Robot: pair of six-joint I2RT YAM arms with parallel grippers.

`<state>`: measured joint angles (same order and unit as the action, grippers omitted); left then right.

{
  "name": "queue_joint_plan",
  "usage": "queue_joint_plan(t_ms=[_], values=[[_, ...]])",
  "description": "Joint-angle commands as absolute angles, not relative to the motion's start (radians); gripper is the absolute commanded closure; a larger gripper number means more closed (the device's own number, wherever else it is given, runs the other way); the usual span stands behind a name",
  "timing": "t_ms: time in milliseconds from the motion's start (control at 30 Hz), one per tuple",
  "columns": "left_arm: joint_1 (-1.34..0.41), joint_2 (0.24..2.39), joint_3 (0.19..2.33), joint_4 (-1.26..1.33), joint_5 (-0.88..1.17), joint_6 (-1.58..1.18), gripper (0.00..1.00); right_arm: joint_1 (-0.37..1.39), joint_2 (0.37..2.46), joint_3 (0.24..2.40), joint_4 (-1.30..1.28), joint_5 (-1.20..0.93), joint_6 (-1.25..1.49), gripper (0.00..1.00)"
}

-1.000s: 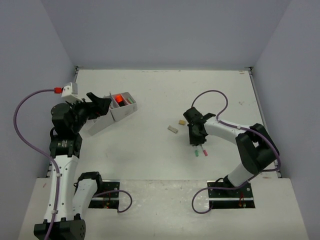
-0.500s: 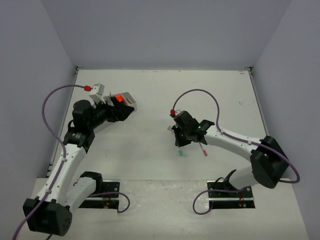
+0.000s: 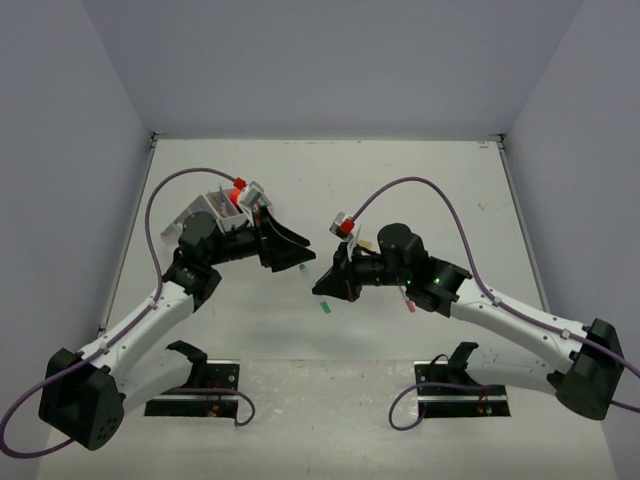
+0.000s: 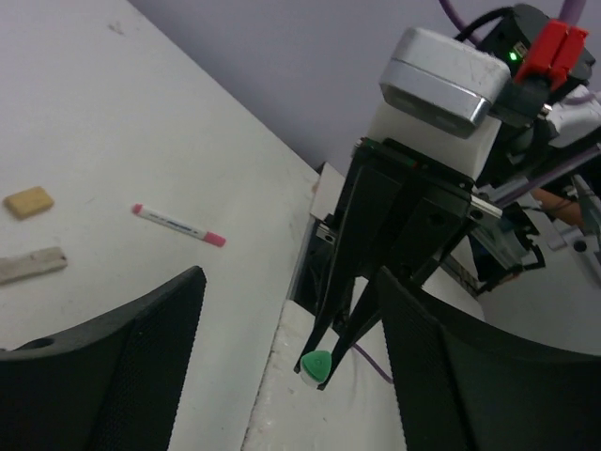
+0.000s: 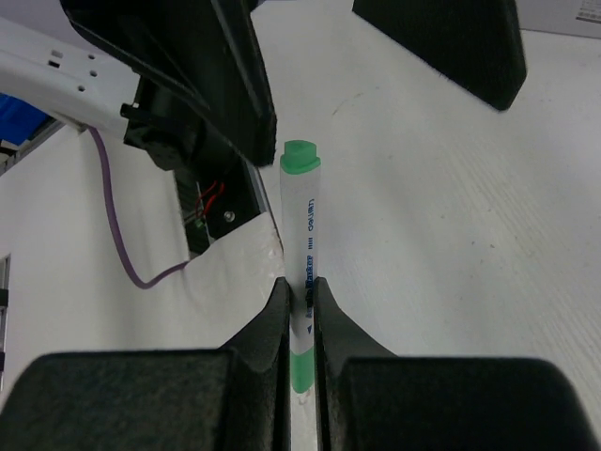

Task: Sort the stationery into containers
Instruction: Pick up the pen from the center of the board, then place the pen in the storage box.

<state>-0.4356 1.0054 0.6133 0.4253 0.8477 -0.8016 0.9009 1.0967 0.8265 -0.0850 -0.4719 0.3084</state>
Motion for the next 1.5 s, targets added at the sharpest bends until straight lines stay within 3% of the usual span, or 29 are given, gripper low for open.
queue_joint_plan(t_ms=[0,133,233,333,400,433,533,633,667,700,733,767,867,1000,1167,1467], values=[[-0.499,1.008,0.593,0.576,0.938,-0.849,0.34,0.897,1.054,0.838,-0.028,-0.528,0.297,1.0],[-0.52,1.005,0.592,0.546,0.934,-0.822,0.39,0.892,1.039,0.833,-0.031,-0.493,0.305,1.0],[-0.522,1.005,0.606,0.481,0.925,-0.783,0.58,0.883,1.031,0.824,-0.034,-0.483,0.299,1.0],[-0.524,1.006,0.617,0.473,0.936,-0.777,0.7,0.871,1.027,0.822,-0.038,-0.483,0.3,1.0],[-0.522,1.007,0.63,0.457,0.933,-0.763,0.95,0.865,1.022,0.825,-0.044,-0.489,0.299,1.0],[-0.523,1.01,0.637,0.445,0.93,-0.754,1.0,0.863,1.019,0.827,-0.047,-0.487,0.297,1.0],[-0.523,1.012,0.659,0.402,0.903,-0.728,1.0,0.859,1.011,0.831,-0.053,-0.478,0.29,1.0],[-0.523,1.005,0.711,0.214,0.793,-0.66,1.0,0.859,0.988,0.822,-0.067,-0.396,0.291,0.5],[-0.523,1.005,0.764,0.075,0.579,-0.608,1.0,0.859,0.978,0.817,-0.096,-0.264,0.298,0.21],[-0.523,1.006,0.8,-0.02,0.434,-0.561,1.0,0.859,0.971,0.812,-0.115,-0.173,0.304,0.01],[-0.521,1.01,0.829,-0.083,0.321,-0.534,1.0,0.859,0.964,0.808,-0.134,-0.107,0.312,0.01],[-0.516,1.011,0.919,-0.28,-0.034,-0.529,1.0,0.859,0.942,0.802,-0.195,0.104,0.328,0.01],[-0.458,0.972,1.013,-0.41,-0.455,-0.555,1.0,0.845,0.878,0.774,-0.286,0.358,0.38,0.01],[-0.307,0.95,1.085,-0.468,-0.795,-0.59,1.0,0.804,0.803,0.709,-0.328,0.451,0.447,0.01],[-0.029,1.017,1.102,-0.444,-0.804,-0.686,1.0,0.729,0.798,0.67,-0.35,0.408,0.499,0.01],[0.0,1.17,1.016,-0.311,-0.771,-0.773,1.0,0.729,0.834,0.661,-0.341,0.371,0.48,0.01]])
